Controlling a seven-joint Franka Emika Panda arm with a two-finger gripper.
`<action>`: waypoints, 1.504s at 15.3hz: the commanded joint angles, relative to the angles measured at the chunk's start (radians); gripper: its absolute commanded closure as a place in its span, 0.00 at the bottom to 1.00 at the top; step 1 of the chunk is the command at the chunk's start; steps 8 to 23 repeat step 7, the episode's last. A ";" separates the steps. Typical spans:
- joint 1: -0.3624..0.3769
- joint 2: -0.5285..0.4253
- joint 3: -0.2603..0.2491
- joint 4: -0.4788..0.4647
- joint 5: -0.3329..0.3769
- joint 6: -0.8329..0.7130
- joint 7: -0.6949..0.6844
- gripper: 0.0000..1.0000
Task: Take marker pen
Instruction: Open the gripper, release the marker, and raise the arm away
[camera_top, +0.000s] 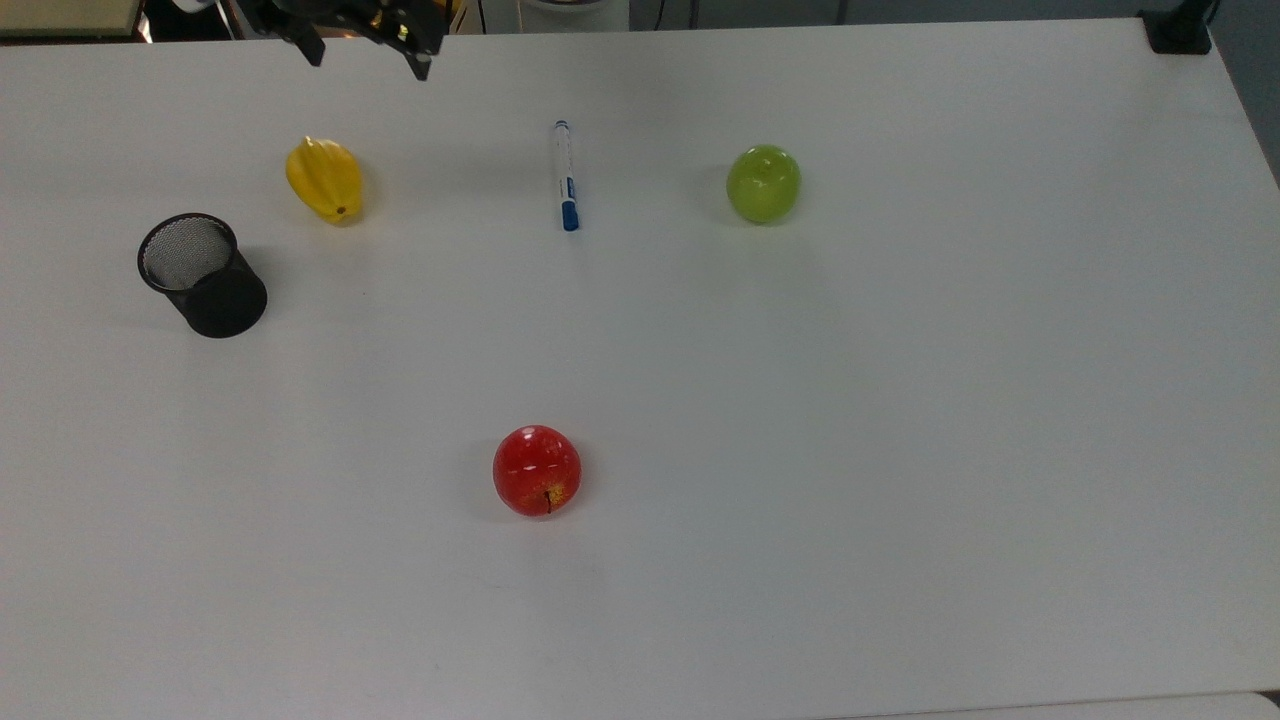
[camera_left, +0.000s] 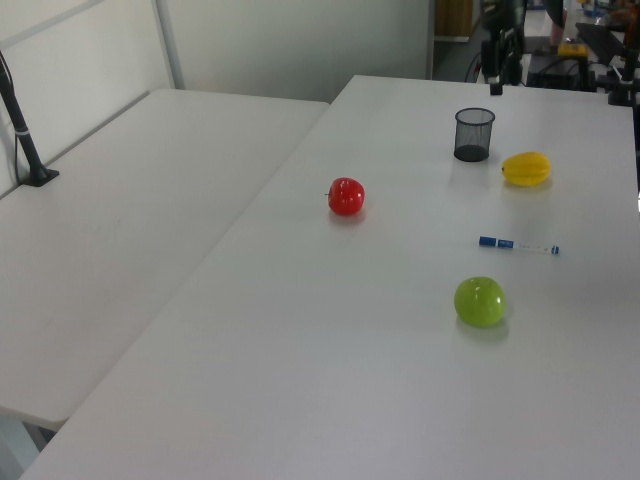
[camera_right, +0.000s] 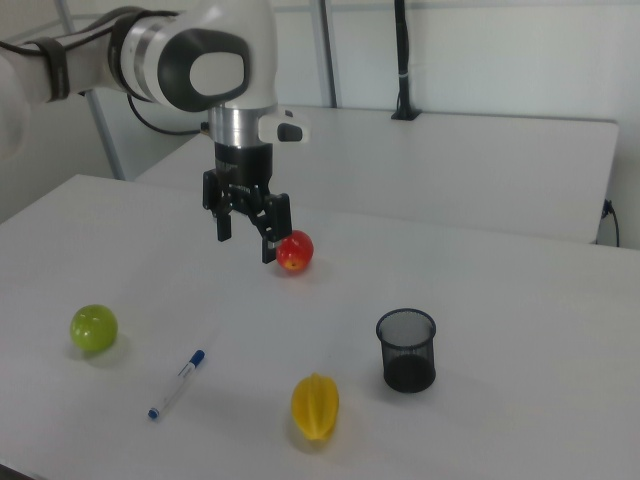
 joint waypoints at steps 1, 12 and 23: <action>-0.020 -0.059 0.000 -0.024 0.018 -0.021 0.022 0.00; -0.020 -0.061 0.002 -0.022 0.014 -0.021 0.048 0.00; -0.020 -0.061 0.002 -0.022 0.014 -0.021 0.048 0.00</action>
